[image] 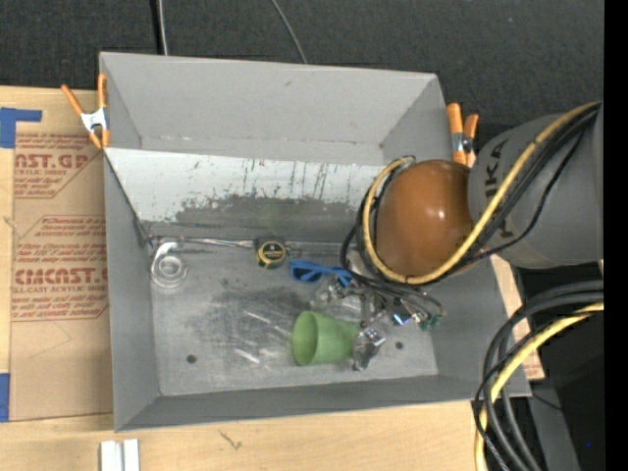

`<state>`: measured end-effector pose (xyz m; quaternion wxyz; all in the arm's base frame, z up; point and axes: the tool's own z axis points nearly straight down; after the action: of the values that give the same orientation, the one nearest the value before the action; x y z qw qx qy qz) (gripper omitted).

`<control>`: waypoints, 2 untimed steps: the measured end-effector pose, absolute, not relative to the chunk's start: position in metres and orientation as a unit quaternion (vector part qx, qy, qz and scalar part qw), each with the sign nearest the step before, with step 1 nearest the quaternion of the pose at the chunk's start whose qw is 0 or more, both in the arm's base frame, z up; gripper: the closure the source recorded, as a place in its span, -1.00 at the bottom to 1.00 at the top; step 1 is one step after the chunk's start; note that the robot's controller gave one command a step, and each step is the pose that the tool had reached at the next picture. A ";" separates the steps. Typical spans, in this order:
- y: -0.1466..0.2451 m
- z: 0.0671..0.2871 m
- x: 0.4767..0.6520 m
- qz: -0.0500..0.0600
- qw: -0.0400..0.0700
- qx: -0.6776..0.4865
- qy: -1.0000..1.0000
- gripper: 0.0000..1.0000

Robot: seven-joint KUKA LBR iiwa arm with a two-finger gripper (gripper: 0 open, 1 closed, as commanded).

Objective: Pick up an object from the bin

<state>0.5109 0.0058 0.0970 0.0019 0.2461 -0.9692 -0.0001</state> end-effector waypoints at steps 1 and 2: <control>0.007 0.098 0.512 -0.001 0.000 0.246 -0.969 1.00; 0.048 0.186 0.506 0.000 -0.004 0.241 -0.971 1.00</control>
Offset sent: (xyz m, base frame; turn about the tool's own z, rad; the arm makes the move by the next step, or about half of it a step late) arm 0.0000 0.0000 0.0000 0.0000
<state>0.5061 0.0476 0.1857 -0.0043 0.2407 -0.9706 -0.0004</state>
